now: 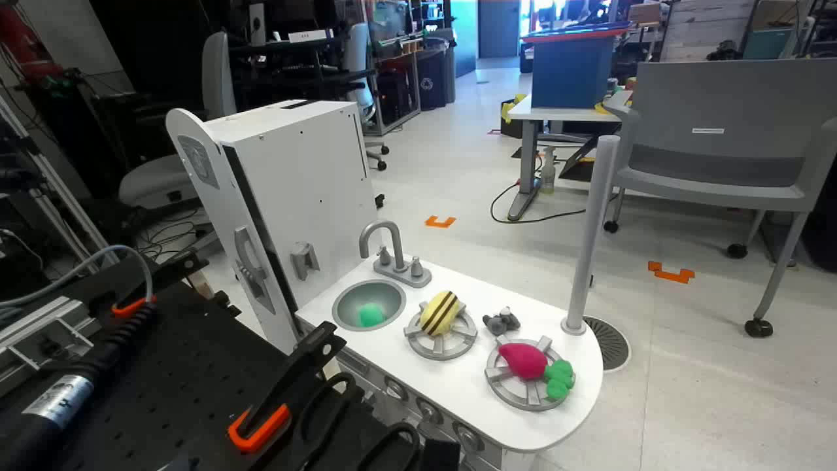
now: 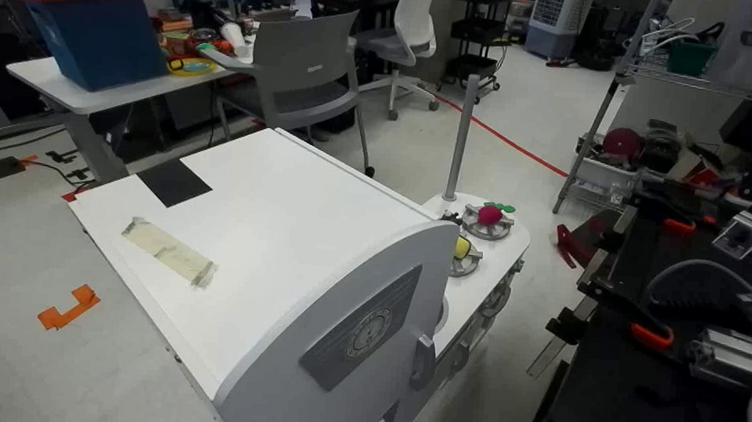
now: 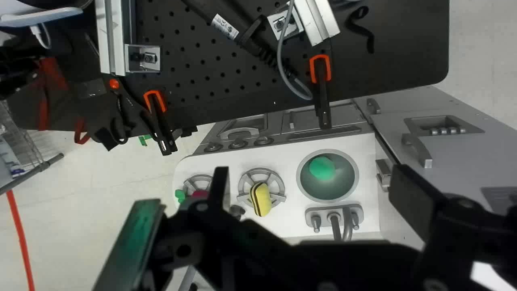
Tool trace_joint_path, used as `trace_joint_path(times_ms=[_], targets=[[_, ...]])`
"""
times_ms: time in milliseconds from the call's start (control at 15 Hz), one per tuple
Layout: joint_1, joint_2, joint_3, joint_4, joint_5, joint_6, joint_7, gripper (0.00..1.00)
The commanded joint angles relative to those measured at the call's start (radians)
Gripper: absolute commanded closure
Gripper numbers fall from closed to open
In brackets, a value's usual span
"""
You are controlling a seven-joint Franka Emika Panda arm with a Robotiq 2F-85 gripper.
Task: Push the faucet of the sink to the right.
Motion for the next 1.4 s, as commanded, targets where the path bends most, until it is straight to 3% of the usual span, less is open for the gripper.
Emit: trace_joint_path(times_ms=[0, 267, 533, 800, 1067, 1200, 1333], targets=[[0.007, 0.002, -0.007, 0.002, -0.006, -0.001, 0.005, 0.00], [0.003, 0.019, -0.006, 0.006, -0.011, 0.009, -0.001, 0.00], [-0.064, 0.226, 0.026, 0.085, -0.040, 0.113, 0.049, 0.00], [-0.216, 0.453, 0.106, 0.160, -0.099, 0.340, 0.122, 0.00], [-0.388, 0.710, 0.185, 0.241, -0.318, 0.565, 0.369, 0.00], [-0.479, 0.816, 0.232, 0.295, -0.500, 0.597, 0.523, 0.00], [-0.483, 0.938, 0.215, 0.372, -0.669, 0.564, 0.670, 0.00]])
